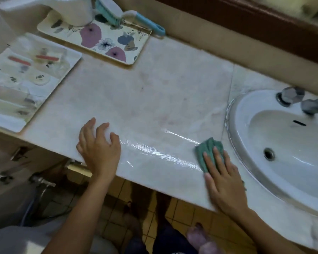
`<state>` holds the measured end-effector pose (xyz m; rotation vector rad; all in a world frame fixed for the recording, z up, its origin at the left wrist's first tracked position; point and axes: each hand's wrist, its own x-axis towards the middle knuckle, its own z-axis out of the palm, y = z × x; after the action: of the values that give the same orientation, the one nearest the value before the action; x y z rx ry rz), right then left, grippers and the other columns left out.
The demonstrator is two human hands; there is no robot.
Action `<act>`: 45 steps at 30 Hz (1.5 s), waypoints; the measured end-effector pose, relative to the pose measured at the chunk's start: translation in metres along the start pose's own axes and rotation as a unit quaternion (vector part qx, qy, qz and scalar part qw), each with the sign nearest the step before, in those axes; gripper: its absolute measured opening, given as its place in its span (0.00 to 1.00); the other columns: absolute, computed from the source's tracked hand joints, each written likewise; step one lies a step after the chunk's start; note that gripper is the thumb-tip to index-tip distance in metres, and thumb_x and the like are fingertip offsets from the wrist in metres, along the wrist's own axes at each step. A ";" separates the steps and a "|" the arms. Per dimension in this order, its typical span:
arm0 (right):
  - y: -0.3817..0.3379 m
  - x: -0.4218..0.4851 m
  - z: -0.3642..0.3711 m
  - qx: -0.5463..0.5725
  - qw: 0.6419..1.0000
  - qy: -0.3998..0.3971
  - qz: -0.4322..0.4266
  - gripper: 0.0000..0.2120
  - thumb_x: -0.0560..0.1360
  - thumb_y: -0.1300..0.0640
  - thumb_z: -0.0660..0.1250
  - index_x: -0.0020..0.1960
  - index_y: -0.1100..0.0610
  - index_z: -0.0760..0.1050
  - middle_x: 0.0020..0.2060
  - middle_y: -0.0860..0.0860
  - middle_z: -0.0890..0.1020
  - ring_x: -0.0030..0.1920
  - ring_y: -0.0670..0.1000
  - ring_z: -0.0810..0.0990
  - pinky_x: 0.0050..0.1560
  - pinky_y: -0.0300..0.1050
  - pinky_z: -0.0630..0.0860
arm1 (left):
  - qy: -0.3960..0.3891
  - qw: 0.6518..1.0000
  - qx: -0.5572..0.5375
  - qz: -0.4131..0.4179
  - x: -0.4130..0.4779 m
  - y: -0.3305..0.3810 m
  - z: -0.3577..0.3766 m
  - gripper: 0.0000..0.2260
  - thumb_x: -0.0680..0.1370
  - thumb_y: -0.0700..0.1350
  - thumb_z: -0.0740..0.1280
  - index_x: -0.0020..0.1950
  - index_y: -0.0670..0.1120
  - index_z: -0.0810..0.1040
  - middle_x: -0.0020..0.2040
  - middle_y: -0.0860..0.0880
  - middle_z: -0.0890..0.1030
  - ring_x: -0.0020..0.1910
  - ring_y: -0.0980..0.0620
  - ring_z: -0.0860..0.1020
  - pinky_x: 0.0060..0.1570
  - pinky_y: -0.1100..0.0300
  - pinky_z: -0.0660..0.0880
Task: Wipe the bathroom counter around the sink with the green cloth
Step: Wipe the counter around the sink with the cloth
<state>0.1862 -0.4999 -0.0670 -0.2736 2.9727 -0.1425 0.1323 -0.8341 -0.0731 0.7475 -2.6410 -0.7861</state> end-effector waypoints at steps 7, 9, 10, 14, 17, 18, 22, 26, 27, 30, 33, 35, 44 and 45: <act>-0.081 0.043 0.007 0.036 0.989 0.037 0.139 0.29 0.79 0.43 0.41 0.79 0.46 0.43 0.79 0.49 0.43 0.78 0.55 0.39 0.74 0.52 0.47 | -0.019 0.995 0.005 0.102 -0.005 -0.001 0.003 0.10 0.73 0.39 0.67 0.53 0.46 0.82 0.66 0.48 0.74 0.66 0.44 0.70 0.58 0.46 0.65; -0.102 0.077 0.003 0.041 0.999 0.024 0.019 0.27 0.81 0.44 0.45 0.79 0.44 0.45 0.79 0.48 0.45 0.78 0.54 0.40 0.74 0.51 0.46 | -0.018 0.994 0.005 0.109 -0.004 -0.002 0.003 0.10 0.72 0.38 0.67 0.51 0.46 0.82 0.65 0.48 0.75 0.65 0.44 0.70 0.58 0.46 0.64; -0.104 0.097 -0.002 0.044 0.999 0.014 -0.023 0.27 0.81 0.44 0.46 0.78 0.43 0.46 0.79 0.47 0.46 0.78 0.54 0.41 0.74 0.51 0.47 | -0.019 0.993 0.007 0.113 -0.004 -0.002 0.003 0.10 0.72 0.38 0.68 0.51 0.47 0.82 0.64 0.48 0.75 0.65 0.44 0.70 0.58 0.46 0.64; -0.072 0.151 -0.013 0.043 0.999 0.013 -0.006 0.26 0.82 0.44 0.47 0.78 0.43 0.48 0.79 0.47 0.48 0.78 0.53 0.43 0.74 0.51 0.50 | -0.036 0.993 0.013 0.114 -0.002 0.001 0.001 0.10 0.73 0.40 0.66 0.53 0.48 0.79 0.64 0.49 0.74 0.66 0.45 0.68 0.61 0.46 0.63; -0.043 0.142 -0.011 0.059 0.989 0.046 0.124 0.26 0.82 0.45 0.47 0.79 0.46 0.48 0.79 0.50 0.49 0.78 0.55 0.45 0.74 0.53 0.50 | -0.039 0.992 0.015 0.116 -0.003 0.002 0.001 0.10 0.74 0.41 0.65 0.54 0.48 0.78 0.64 0.48 0.73 0.65 0.45 0.68 0.61 0.46 0.63; -0.037 0.130 -0.008 0.054 0.985 0.051 0.154 0.26 0.82 0.45 0.46 0.79 0.47 0.48 0.79 0.51 0.49 0.78 0.56 0.45 0.74 0.53 0.50 | -0.039 0.992 0.013 0.117 -0.003 0.002 0.000 0.10 0.74 0.41 0.65 0.54 0.49 0.78 0.64 0.48 0.73 0.65 0.45 0.67 0.61 0.46 0.63; -0.025 0.052 0.005 0.056 0.980 0.059 0.181 0.26 0.82 0.47 0.45 0.79 0.48 0.49 0.79 0.50 0.50 0.78 0.56 0.46 0.74 0.53 0.52 | -0.050 0.992 0.007 0.119 -0.003 0.000 -0.001 0.09 0.75 0.42 0.64 0.54 0.49 0.77 0.64 0.48 0.72 0.66 0.45 0.67 0.60 0.46 0.63; -0.002 -0.026 0.010 0.085 0.974 0.085 0.192 0.28 0.78 0.49 0.44 0.77 0.49 0.59 0.77 0.48 0.56 0.78 0.54 0.52 0.70 0.54 0.61 | -0.065 0.991 -0.007 0.119 -0.006 -0.003 -0.004 0.10 0.75 0.42 0.65 0.55 0.48 0.78 0.66 0.47 0.72 0.68 0.44 0.66 0.63 0.44 0.62; 0.005 -0.042 0.011 0.095 0.971 0.096 0.199 0.27 0.78 0.50 0.46 0.76 0.49 0.61 0.77 0.47 0.57 0.77 0.53 0.53 0.70 0.54 0.62 | -0.070 0.990 -0.012 0.120 -0.006 -0.003 -0.004 0.10 0.74 0.41 0.66 0.55 0.48 0.78 0.66 0.47 0.72 0.68 0.44 0.66 0.63 0.44 0.61; 0.028 -0.083 0.012 0.114 0.965 0.132 0.197 0.24 0.78 0.53 0.51 0.73 0.51 0.67 0.74 0.48 0.63 0.75 0.53 0.60 0.68 0.56 0.67 | -0.084 0.987 -0.042 0.129 -0.014 0.001 -0.003 0.08 0.72 0.38 0.68 0.49 0.47 0.81 0.65 0.47 0.73 0.67 0.43 0.68 0.62 0.43 0.61; 0.047 -0.104 0.004 0.179 0.948 0.148 0.217 0.21 0.78 0.57 0.55 0.69 0.51 0.73 0.70 0.54 0.71 0.70 0.55 0.69 0.66 0.54 0.71 | -0.119 0.972 -0.087 0.184 -0.040 0.025 0.004 0.08 0.71 0.37 0.69 0.45 0.49 0.82 0.63 0.49 0.74 0.64 0.44 0.71 0.61 0.45 0.62; 0.055 -0.110 -0.001 0.224 0.932 0.159 0.237 0.18 0.80 0.61 0.58 0.67 0.50 0.74 0.67 0.52 0.75 0.66 0.53 0.73 0.62 0.43 0.70 | -0.152 0.954 -0.124 0.226 -0.063 0.049 0.011 0.08 0.70 0.40 0.66 0.44 0.50 0.82 0.61 0.50 0.75 0.61 0.47 0.73 0.57 0.49 0.63; 0.080 -0.112 -0.075 0.770 0.481 0.157 0.389 0.11 0.79 0.59 0.59 0.53 0.61 0.79 0.53 0.65 0.81 0.48 0.60 0.80 0.55 0.52 0.76 | -0.273 0.809 -0.193 0.484 -0.160 0.145 0.028 0.17 0.72 0.47 0.62 0.59 0.50 0.78 0.62 0.53 0.76 0.60 0.53 0.74 0.56 0.53 0.74; 0.088 -0.116 -0.085 0.841 0.379 0.114 0.369 0.13 0.79 0.58 0.60 0.56 0.64 0.78 0.55 0.65 0.81 0.50 0.62 0.81 0.57 0.58 0.75 | -0.276 0.782 -0.181 0.528 -0.168 0.157 0.031 0.20 0.72 0.46 0.63 0.64 0.51 0.75 0.66 0.52 0.74 0.64 0.52 0.73 0.59 0.53 0.74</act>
<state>0.2699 -0.3852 0.0235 1.2519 1.1794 -2.6047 0.1959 -0.6154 -0.0283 -1.1642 -2.5686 -1.1419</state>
